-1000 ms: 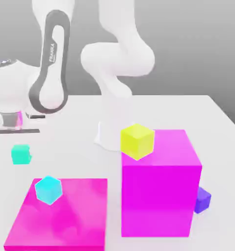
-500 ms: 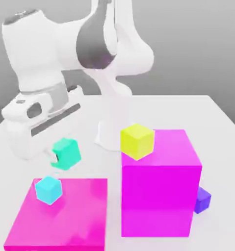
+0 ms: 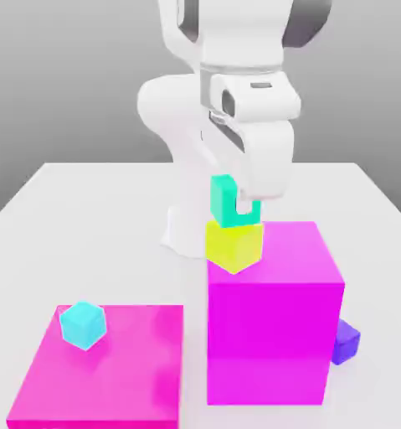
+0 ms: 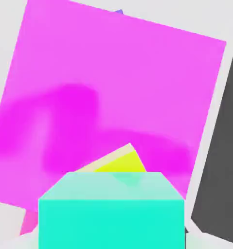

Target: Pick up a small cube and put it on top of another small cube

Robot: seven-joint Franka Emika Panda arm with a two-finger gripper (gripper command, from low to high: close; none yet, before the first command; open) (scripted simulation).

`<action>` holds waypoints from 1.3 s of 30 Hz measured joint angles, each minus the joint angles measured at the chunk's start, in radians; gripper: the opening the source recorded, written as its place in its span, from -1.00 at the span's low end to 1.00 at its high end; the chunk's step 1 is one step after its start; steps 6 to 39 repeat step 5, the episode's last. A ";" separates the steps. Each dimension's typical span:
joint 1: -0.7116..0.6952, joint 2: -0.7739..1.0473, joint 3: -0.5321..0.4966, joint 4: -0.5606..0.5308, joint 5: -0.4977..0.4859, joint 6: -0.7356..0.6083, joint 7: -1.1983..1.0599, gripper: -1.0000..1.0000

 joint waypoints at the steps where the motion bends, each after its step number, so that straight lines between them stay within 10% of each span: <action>1: 0.000 0.000 0.000 0.000 0.000 0.000 0.000 1.00; 39: 0.000 -0.009 0.003 0.016 0.000 -0.023 0.000 1.00</action>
